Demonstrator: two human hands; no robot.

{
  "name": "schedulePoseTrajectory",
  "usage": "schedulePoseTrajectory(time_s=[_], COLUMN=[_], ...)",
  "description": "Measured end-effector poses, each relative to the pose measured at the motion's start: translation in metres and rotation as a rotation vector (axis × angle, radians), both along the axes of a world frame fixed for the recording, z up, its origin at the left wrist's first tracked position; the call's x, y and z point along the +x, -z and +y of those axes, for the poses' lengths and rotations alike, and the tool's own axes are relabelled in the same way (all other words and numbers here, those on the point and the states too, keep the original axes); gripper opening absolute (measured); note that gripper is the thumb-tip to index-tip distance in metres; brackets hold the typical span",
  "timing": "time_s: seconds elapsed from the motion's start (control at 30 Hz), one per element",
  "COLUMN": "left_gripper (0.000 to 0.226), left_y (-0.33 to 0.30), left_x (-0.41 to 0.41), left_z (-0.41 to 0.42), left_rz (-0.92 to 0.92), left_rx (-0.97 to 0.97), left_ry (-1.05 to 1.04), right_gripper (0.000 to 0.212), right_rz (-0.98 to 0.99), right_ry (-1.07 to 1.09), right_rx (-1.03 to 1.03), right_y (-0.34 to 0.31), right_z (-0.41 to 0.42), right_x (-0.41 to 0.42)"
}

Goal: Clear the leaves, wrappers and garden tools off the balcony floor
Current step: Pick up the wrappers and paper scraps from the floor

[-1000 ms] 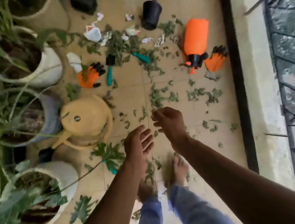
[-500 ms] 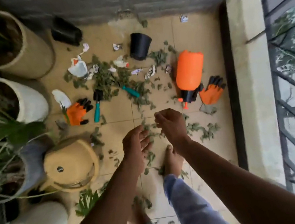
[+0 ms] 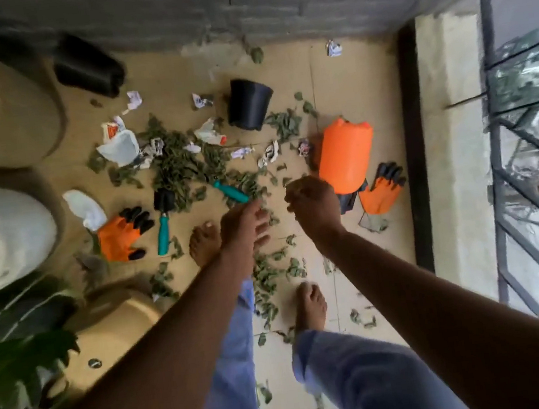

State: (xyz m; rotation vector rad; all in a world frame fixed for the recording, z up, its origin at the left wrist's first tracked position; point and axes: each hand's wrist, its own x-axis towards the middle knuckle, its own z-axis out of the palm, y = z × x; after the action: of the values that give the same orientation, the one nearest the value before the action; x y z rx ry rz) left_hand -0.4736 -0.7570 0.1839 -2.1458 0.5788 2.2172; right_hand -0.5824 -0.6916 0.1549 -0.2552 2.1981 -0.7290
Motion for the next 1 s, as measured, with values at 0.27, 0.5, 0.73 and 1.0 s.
schedulePoseTrajectory(time_s=[0.27,0.5,0.73,1.0], left_gripper=[0.032,0.032,0.029,0.022], left_y=[0.080,0.172,0.220,0.200], left_x=[-0.007,0.001,-0.013,-0.046], left_z=[-0.043,-0.038,-0.026,-0.035], left_rz=[-0.012,0.012,0.017,0.030], left_rx=[-0.002,0.064,0.156,0.158], left_ry=[0.062,0.010,-0.054,0.003], right_gripper=[0.029,0.036,0.047,0.054], right_rz=[0.036,0.205,0.385,0.097], right_ry=[-0.263,-0.501,-0.798,-0.765], right_rx=[0.226,0.425,0.669,0.643], right_y=[0.103,0.227,0.263,0.248], right_z=[-0.035,-0.034,0.012,-0.019], right_x=[-0.045,-0.094,-0.039,-0.087])
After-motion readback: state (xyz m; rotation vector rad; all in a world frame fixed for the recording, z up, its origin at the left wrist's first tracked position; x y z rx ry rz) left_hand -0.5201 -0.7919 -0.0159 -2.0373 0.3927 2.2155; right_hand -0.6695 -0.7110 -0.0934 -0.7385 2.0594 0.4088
